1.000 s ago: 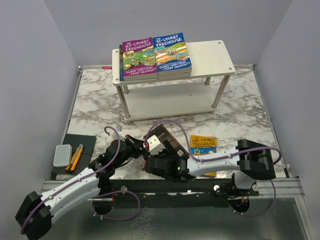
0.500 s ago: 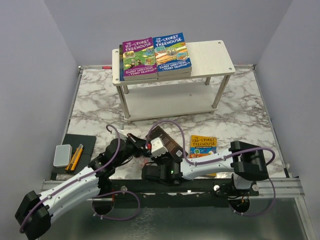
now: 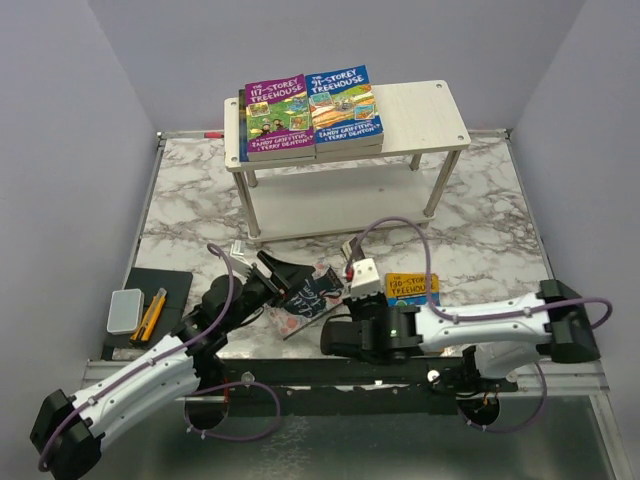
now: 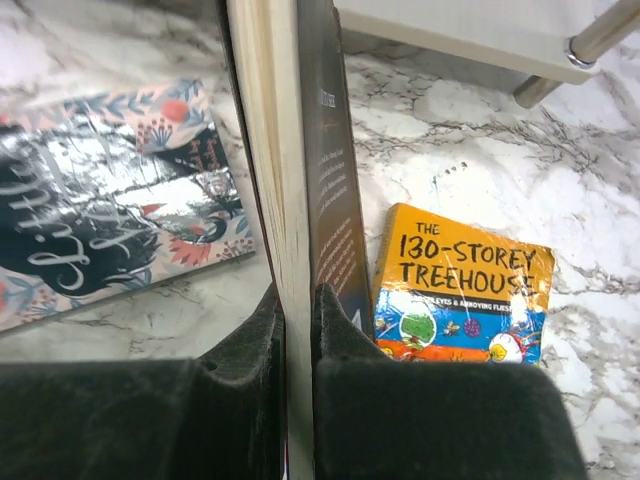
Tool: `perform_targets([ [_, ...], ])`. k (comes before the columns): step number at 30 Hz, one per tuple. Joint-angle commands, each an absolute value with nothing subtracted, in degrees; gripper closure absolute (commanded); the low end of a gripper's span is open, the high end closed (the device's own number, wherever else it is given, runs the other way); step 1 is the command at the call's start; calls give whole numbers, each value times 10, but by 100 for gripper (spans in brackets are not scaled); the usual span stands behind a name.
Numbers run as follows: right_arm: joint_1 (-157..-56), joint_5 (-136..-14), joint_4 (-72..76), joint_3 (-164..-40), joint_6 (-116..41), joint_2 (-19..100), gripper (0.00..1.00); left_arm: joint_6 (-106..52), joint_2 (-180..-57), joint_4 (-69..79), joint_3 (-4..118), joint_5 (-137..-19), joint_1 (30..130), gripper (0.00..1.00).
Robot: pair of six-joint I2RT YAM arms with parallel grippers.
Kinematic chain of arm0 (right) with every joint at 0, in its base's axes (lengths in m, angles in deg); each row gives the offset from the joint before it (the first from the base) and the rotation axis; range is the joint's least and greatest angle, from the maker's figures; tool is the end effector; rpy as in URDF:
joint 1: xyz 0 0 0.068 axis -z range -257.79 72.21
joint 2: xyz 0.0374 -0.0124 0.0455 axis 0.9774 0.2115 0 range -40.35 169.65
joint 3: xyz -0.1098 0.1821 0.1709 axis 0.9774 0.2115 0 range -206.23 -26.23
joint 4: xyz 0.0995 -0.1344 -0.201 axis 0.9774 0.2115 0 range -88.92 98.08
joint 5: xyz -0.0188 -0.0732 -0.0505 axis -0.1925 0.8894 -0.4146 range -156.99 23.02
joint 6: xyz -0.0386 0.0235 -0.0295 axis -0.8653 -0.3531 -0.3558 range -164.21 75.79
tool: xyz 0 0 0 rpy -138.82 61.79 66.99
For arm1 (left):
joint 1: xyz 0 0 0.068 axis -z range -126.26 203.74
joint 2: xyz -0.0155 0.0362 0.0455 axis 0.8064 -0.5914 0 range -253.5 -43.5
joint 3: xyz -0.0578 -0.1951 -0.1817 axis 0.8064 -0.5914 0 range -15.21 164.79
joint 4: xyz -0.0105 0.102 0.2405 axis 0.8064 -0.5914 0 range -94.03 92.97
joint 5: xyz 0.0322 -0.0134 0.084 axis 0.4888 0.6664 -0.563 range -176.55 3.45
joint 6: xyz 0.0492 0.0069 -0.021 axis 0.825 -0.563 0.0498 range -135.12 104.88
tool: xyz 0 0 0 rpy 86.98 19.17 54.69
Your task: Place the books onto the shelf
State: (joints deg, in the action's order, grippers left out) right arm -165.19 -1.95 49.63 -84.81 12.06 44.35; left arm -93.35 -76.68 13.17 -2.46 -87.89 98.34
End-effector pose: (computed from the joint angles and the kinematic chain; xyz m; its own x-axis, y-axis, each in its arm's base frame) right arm 0.0442 0.2638 0.2365 -0.3659 -0.3200 -0.8739 -0.1917 0.9448 -0.2657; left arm 0.1128 -0.1100 0.2092 -0.6968 -0.6874 -0.2047 0.0159 0.2705 -0.9626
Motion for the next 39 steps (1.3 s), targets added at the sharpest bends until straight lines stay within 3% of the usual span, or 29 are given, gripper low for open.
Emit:
perform_targets([
  [1, -1656, -9, 487, -815, 111, 317, 99, -890, -743, 147, -6, -881, 981, 18],
  [9, -1656, -148, 306, -736, -11, 79, 99, -839, -741, 163, -6, -810, 981, 12],
  [18, -1656, -252, 155, -699, 2, -66, 99, -851, -682, 248, -27, -696, 980, 10],
  [25, -1656, -322, -17, -667, 16, -95, 100, -836, -669, 273, -1, -609, 981, 8],
  [33, -1656, -376, -179, -662, 25, -44, 99, -868, -671, 372, 10, -558, 980, 8],
  [39, -1656, -380, -239, -666, 24, -8, 99, -901, -659, 434, 11, -533, 980, 24],
])
